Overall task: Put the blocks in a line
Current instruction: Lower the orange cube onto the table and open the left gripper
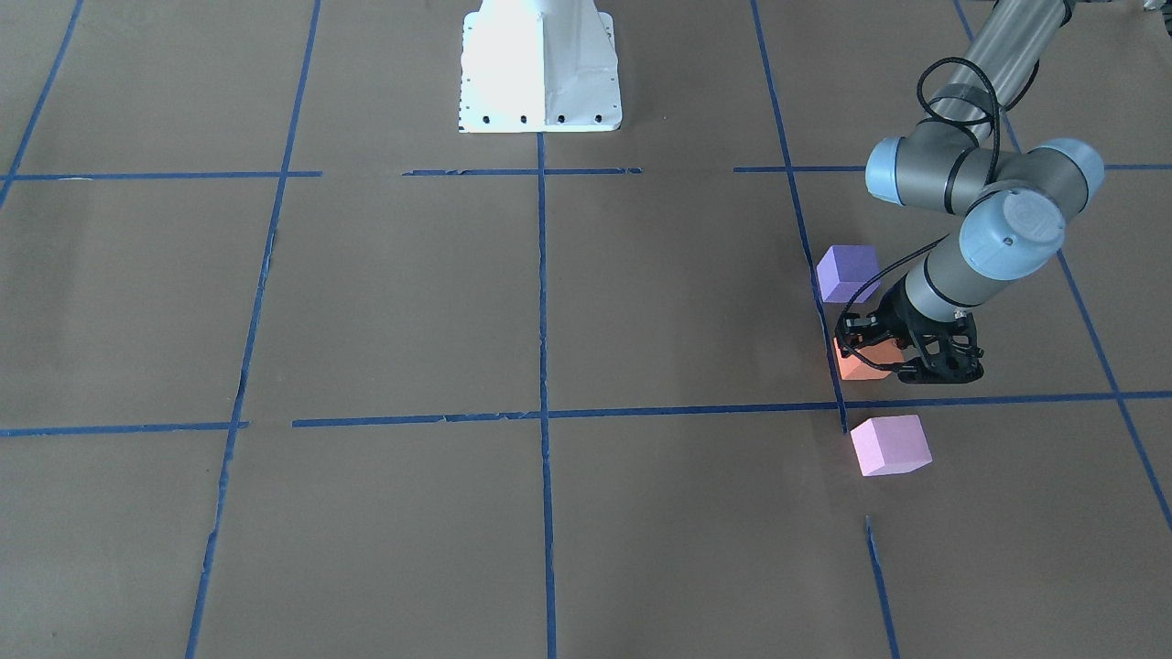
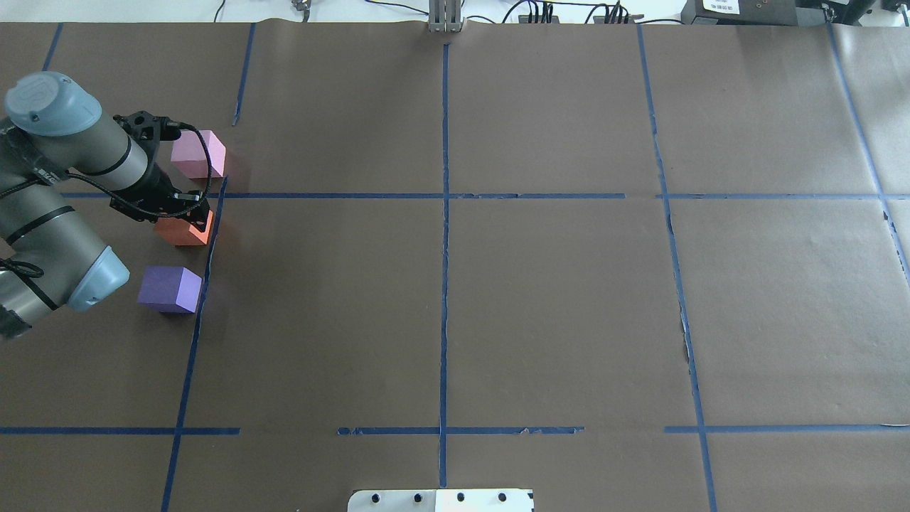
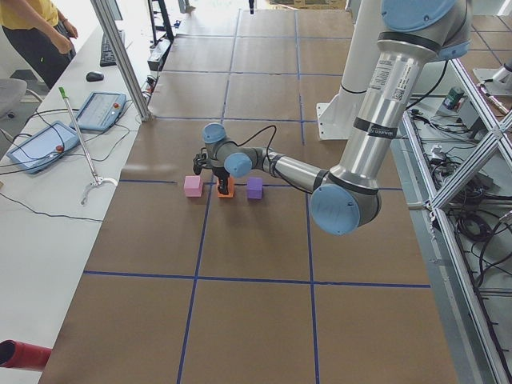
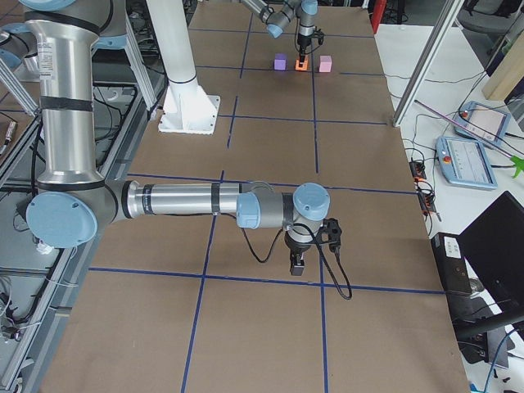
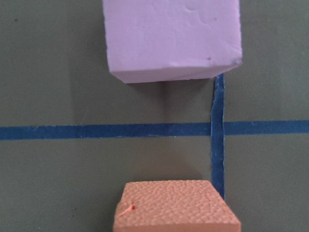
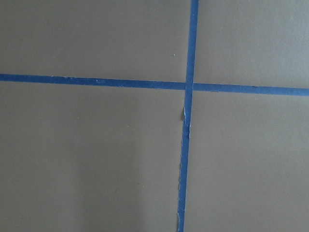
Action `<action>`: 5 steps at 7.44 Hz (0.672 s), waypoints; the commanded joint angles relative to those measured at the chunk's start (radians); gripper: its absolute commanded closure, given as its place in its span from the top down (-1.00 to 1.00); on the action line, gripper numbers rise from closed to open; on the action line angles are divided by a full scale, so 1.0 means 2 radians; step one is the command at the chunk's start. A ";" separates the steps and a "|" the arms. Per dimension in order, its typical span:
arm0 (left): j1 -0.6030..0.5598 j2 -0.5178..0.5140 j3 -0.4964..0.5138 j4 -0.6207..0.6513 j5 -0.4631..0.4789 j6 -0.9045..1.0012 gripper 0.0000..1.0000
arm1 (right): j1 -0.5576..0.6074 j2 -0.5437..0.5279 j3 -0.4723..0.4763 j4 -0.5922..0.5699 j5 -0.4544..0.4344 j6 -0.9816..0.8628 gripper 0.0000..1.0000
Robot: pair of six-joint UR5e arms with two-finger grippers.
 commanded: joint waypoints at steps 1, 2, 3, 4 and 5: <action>0.000 0.000 0.001 -0.003 0.000 -0.004 -0.47 | 0.000 0.000 0.000 -0.001 0.000 0.000 1.00; 0.000 0.000 0.004 -0.003 -0.001 -0.004 -0.33 | 0.000 0.000 0.000 -0.001 0.000 0.000 1.00; -0.001 0.000 0.004 -0.003 -0.001 -0.004 -0.14 | 0.000 0.000 0.000 -0.001 0.000 0.000 1.00; 0.000 0.000 0.004 -0.006 -0.001 -0.004 0.01 | 0.000 0.000 0.000 -0.001 0.000 0.000 1.00; 0.000 0.000 0.005 -0.007 -0.001 -0.004 0.35 | 0.000 0.000 0.000 -0.001 0.000 0.000 1.00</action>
